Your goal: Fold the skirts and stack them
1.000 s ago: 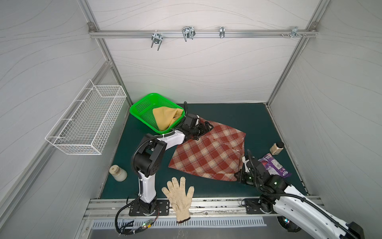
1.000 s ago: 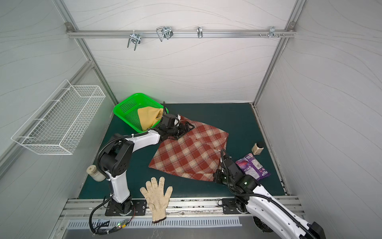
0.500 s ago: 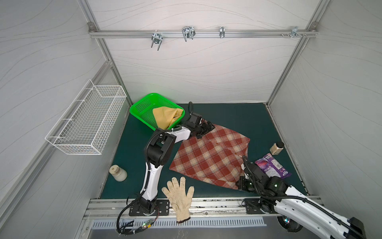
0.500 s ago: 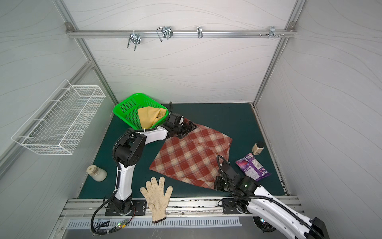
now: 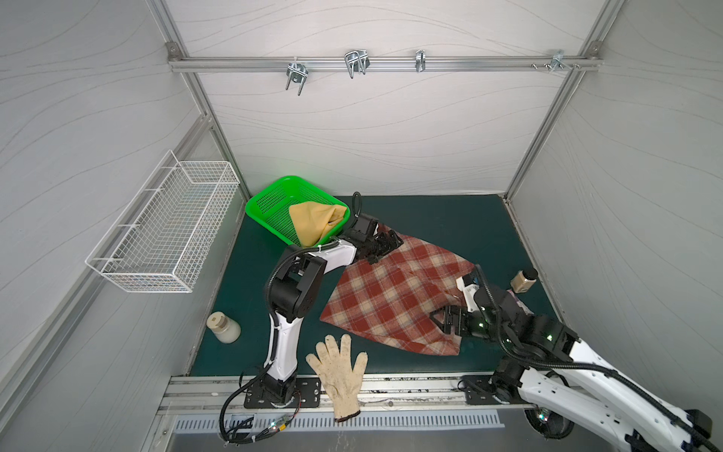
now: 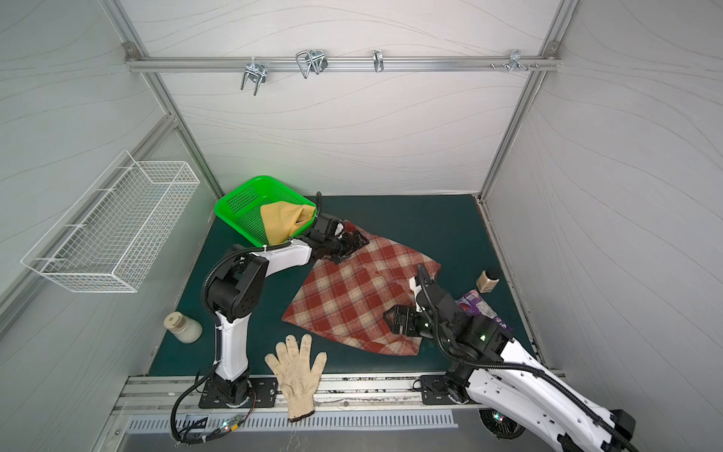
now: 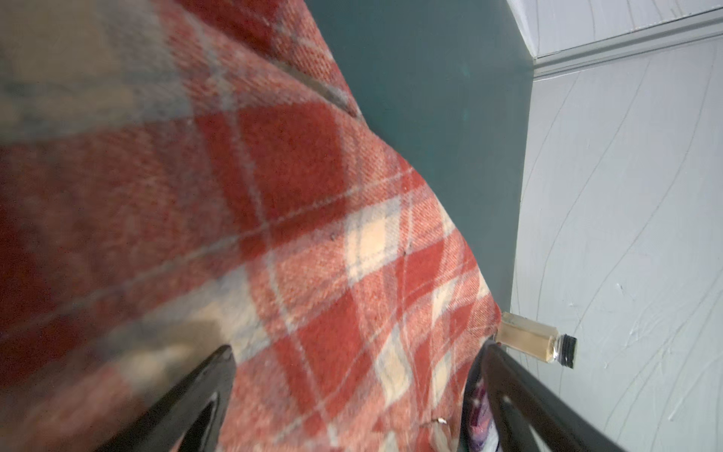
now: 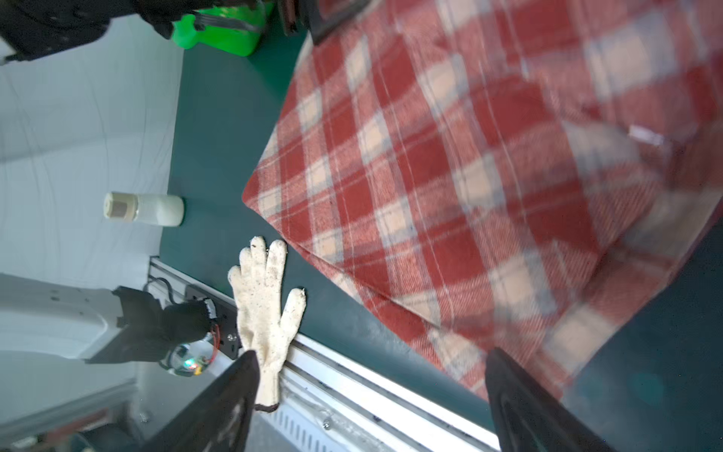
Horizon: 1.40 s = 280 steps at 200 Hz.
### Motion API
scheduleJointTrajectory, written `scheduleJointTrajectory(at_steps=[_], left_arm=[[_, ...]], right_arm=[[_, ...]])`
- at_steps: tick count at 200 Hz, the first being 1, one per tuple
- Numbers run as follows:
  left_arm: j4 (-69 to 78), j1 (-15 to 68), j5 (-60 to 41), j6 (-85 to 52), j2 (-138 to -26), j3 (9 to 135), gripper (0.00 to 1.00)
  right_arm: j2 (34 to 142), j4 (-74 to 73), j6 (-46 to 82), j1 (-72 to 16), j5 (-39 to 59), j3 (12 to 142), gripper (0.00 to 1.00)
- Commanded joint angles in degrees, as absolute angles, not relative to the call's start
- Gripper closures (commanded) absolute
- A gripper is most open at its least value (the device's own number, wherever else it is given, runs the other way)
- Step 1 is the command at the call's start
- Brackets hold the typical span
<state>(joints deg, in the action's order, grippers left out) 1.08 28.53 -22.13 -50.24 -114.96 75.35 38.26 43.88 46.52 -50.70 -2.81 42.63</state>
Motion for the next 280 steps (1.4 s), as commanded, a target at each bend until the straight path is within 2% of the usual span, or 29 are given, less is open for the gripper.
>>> scheduleJointTrajectory(at_steps=[1, 32, 60, 136, 172, 215, 280], left_arm=[[4.22, 28.39, -24.04, -52.02, -107.08, 71.40, 0.01], [7.16, 28.98, -24.16, -53.53, -97.54, 62.00, 0.01], [8.65, 29.60, -23.35, -53.78, -90.21, 53.62, 0.01], [11.70, 29.88, -20.22, -53.46, -84.31, 38.24, 0.01], [11.91, 29.79, -17.87, -52.48, -87.80, 36.82, 0.01], [15.08, 28.12, -18.87, -52.60, -97.09, 39.89, 0.01], [15.21, 21.45, -21.44, -52.65, -112.51, 51.59, 0.01]], right_arm=[[44.98, 44.84, 40.31, -46.69, -5.05, 46.99, 0.01], [56.02, 36.65, 35.04, -31.82, 5.10, 47.88, 0.01], [66.78, 32.10, 31.81, -23.26, 8.72, 49.45, 0.01], [92.52, 26.73, 28.98, -19.00, 11.02, 57.98, 0.01], [100.89, 25.30, 29.90, -18.66, 13.21, 61.48, 0.01], [110.91, 25.94, 30.34, -17.91, 14.64, 68.88, 0.01], [126.15, 31.82, 31.00, -16.77, 16.87, 89.09, 0.01]])
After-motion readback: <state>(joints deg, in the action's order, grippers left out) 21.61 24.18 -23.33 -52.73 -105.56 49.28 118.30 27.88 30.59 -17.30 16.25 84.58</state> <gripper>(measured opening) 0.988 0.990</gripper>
